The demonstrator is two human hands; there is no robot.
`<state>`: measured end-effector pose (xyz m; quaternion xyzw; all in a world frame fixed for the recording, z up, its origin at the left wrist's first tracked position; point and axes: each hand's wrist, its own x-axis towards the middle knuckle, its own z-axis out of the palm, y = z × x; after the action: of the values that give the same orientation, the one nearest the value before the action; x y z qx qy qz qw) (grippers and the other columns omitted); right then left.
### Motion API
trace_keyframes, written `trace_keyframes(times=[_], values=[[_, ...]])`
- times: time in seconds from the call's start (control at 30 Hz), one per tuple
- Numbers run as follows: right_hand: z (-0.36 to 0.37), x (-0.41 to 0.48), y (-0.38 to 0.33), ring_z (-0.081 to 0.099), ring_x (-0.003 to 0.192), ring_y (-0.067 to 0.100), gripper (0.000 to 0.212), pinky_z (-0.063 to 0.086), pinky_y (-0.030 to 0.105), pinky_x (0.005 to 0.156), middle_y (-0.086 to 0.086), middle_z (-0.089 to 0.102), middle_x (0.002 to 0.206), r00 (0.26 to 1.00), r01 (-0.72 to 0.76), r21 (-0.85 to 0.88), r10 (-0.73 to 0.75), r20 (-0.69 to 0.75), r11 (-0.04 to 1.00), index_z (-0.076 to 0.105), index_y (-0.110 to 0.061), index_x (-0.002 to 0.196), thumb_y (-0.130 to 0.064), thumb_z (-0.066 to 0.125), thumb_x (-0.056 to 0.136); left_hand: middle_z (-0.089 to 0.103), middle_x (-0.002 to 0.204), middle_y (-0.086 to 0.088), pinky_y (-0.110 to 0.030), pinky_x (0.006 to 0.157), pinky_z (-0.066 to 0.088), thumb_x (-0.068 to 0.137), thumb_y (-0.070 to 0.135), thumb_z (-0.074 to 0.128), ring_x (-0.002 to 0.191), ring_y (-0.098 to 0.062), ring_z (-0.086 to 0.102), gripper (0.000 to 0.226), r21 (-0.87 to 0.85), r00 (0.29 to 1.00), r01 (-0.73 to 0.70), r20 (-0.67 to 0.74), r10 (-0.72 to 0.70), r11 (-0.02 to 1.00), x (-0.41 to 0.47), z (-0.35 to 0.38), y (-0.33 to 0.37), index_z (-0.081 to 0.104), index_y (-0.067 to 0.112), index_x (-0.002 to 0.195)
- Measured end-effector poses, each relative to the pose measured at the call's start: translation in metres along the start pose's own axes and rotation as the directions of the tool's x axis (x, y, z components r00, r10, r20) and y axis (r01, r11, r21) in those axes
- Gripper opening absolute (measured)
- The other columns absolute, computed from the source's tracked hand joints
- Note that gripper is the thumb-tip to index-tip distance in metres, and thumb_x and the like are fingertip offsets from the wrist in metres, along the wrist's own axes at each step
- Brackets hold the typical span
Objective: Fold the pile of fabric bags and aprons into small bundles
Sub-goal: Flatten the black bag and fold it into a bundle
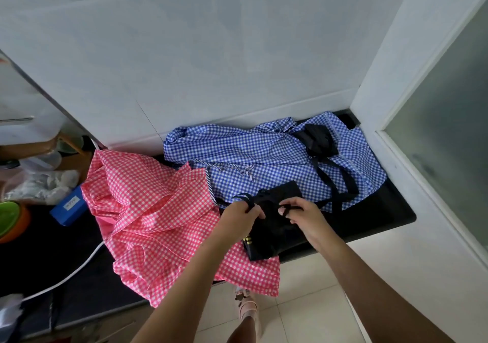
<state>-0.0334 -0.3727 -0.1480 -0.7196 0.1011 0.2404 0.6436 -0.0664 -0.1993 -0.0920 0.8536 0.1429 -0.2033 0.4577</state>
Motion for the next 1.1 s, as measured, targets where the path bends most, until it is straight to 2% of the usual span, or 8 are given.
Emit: trace_keyframes(times=[0.2,0.37,0.5,0.6,0.7,0.87,0.97,1.1], values=[[0.009,-0.02,0.018,0.058,0.071,0.006,0.008,0.044,0.011,0.061,-0.003,0.063,0.077,0.989,0.13,-0.249,-0.145,-0.043,0.96,0.066,-0.013,0.088,-0.01,0.071,0.083,0.061,0.105,-0.009,-0.032,0.078,0.042,0.097,0.019,0.047,0.099,-0.026,0.058,0.02,0.604,0.955,-0.245,0.016,0.296,0.759,0.019,0.022,0.01,0.06,0.007,0.105],[0.012,-0.031,0.015,0.058,0.062,0.016,0.008,0.048,0.023,0.06,0.004,0.062,0.063,0.999,-0.022,0.118,0.025,-0.024,0.993,0.068,-0.004,0.081,-0.008,0.066,0.087,0.06,0.113,-0.01,-0.035,0.08,0.046,0.096,0.008,0.042,0.103,-0.028,0.059,0.022,0.711,0.945,-0.321,0.195,0.263,0.626,0.043,0.04,-0.007,0.059,0.009,0.11],[0.011,-0.029,0.016,0.054,0.054,0.002,0.009,0.041,0.014,0.055,-0.01,0.059,0.06,0.98,0.176,-0.238,-0.194,-0.052,0.955,0.069,-0.013,0.08,-0.021,0.072,0.084,0.057,0.121,-0.012,-0.034,0.085,0.045,0.098,0.009,0.039,0.109,-0.029,0.057,0.024,0.726,0.949,-0.315,0.26,0.18,0.611,0.052,0.046,-0.021,0.055,0.007,0.116],[0.014,-0.022,0.015,0.048,0.068,0.0,0.016,0.035,0.013,0.064,-0.008,0.056,0.08,0.894,0.324,-0.621,-0.445,-0.045,0.714,0.073,-0.013,0.085,-0.028,0.075,0.08,0.054,0.122,-0.013,-0.035,0.086,0.045,0.099,0.009,0.037,0.11,-0.029,0.056,0.026,0.707,0.944,-0.326,0.28,0.174,0.628,0.055,0.048,-0.023,0.054,0.006,0.12],[0.015,-0.013,0.015,0.047,0.092,0.012,0.014,0.05,0.026,0.075,0.004,0.057,0.107,0.724,0.499,-0.779,-0.677,0.133,0.38,0.073,-0.01,0.081,-0.021,0.08,0.074,0.054,0.123,-0.014,-0.031,0.086,0.043,0.1,0.007,0.037,0.109,-0.027,0.056,0.028,0.686,0.932,-0.357,0.308,0.191,0.634,0.056,0.045,-0.024,0.053,0.005,0.122],[0.012,0.0,0.025,0.037,0.136,0.025,0.024,0.033,0.041,0.109,0.0,0.05,0.142,0.607,0.635,-0.771,-0.652,0.454,0.054,0.07,-0.018,0.086,-0.028,0.049,0.093,0.054,0.13,-0.015,-0.03,0.095,0.04,0.099,0.007,0.038,0.115,-0.026,0.055,0.033,0.684,0.934,-0.352,0.3,0.193,0.639,0.061,0.042,-0.027,0.051,0.003,0.13],[0.011,0.003,0.038,0.043,0.133,0.02,0.047,0.032,0.043,0.112,0.0,0.056,0.136,0.637,0.671,-0.731,-0.599,0.485,0.122,0.07,-0.015,0.092,-0.033,0.027,0.102,0.055,0.131,-0.016,-0.029,0.095,0.04,0.099,0.007,0.039,0.117,-0.026,0.055,0.036,0.663,0.94,-0.33,0.298,0.169,0.672,0.059,0.042,-0.026,0.047,0.002,0.134],[0.015,0.001,0.041,0.057,0.118,0.02,0.061,0.03,0.021,0.106,0.007,0.066,0.118,0.783,0.577,-0.694,-0.533,0.32,0.43,0.066,-0.005,0.108,-0.043,0.019,0.1,0.064,0.114,-0.013,-0.027,0.084,0.042,0.096,0.011,0.049,0.105,-0.026,0.06,0.026,0.533,0.936,-0.342,0.263,0.233,0.774,0.061,0.035,-0.035,0.06,0.004,0.119]])
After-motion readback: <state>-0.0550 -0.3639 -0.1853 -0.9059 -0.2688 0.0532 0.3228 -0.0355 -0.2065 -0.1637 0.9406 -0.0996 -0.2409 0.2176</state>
